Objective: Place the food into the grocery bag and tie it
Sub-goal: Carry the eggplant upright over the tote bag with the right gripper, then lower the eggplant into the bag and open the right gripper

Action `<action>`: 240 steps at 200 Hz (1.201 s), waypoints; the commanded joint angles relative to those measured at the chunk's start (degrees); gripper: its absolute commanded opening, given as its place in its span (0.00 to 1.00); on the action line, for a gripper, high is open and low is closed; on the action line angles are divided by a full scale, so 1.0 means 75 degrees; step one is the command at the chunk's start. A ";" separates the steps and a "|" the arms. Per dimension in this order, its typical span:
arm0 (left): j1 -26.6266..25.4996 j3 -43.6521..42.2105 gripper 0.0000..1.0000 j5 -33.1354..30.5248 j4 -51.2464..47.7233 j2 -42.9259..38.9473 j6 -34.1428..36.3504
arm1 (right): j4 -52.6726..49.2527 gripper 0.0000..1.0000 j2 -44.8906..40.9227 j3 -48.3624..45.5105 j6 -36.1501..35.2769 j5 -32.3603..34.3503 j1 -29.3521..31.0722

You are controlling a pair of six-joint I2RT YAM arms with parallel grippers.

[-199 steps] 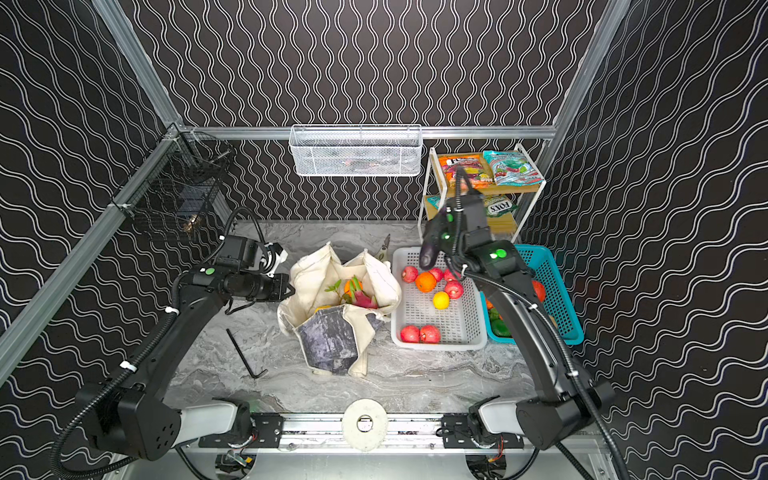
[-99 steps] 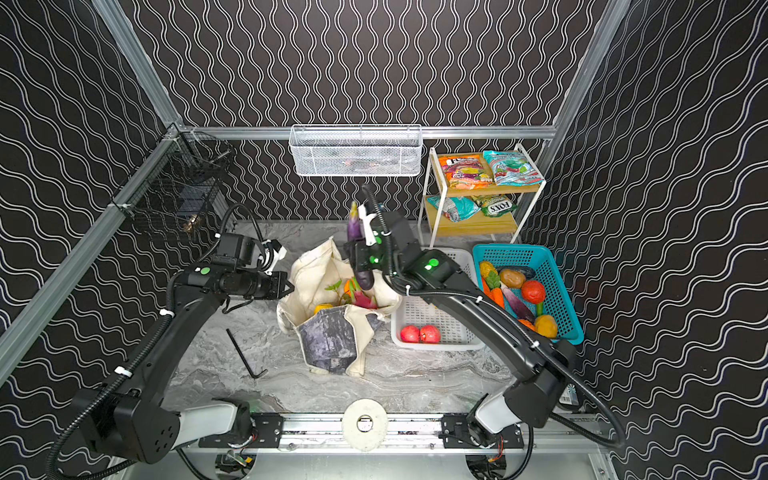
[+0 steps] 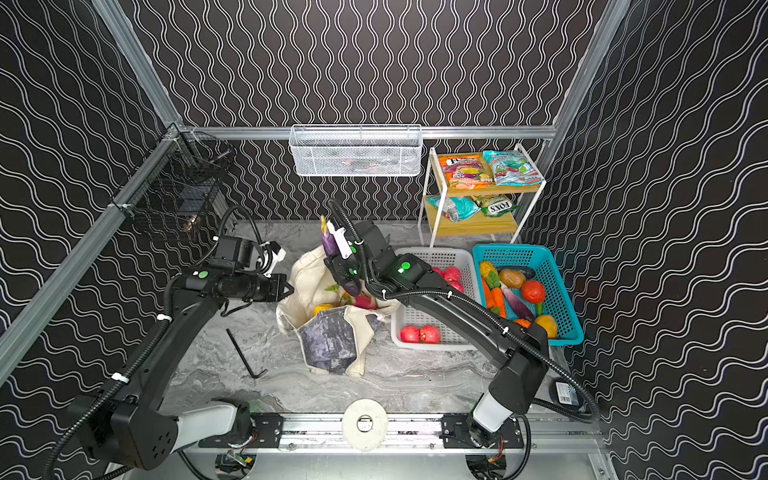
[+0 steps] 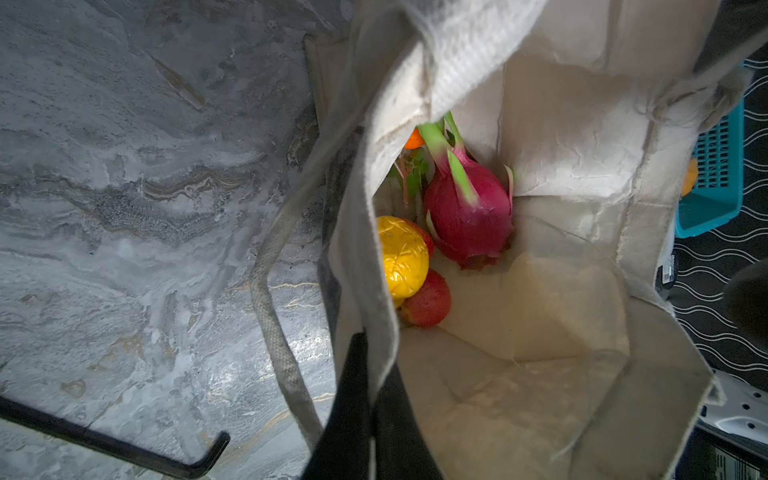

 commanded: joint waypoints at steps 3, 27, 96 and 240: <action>0.0006 -0.0048 0.00 0.0127 0.0073 -0.0063 0.0001 | 0.0337 0.47 0.0176 0.0034 -0.0189 -0.0196 -0.0001; 0.0017 -0.0043 0.00 0.0125 0.0059 -0.0074 -0.0001 | 0.0330 0.47 0.0345 0.0015 -0.0255 -0.0402 0.0010; 0.0007 -0.0043 0.00 0.0110 0.0043 -0.0074 -0.0011 | -0.0014 0.46 0.0914 0.0023 -0.0474 -0.0739 0.0086; 0.0195 0.0068 0.00 -0.0030 -0.0011 -0.0086 0.0039 | -0.0794 0.46 0.1136 -0.0840 -0.0775 -0.0244 0.0140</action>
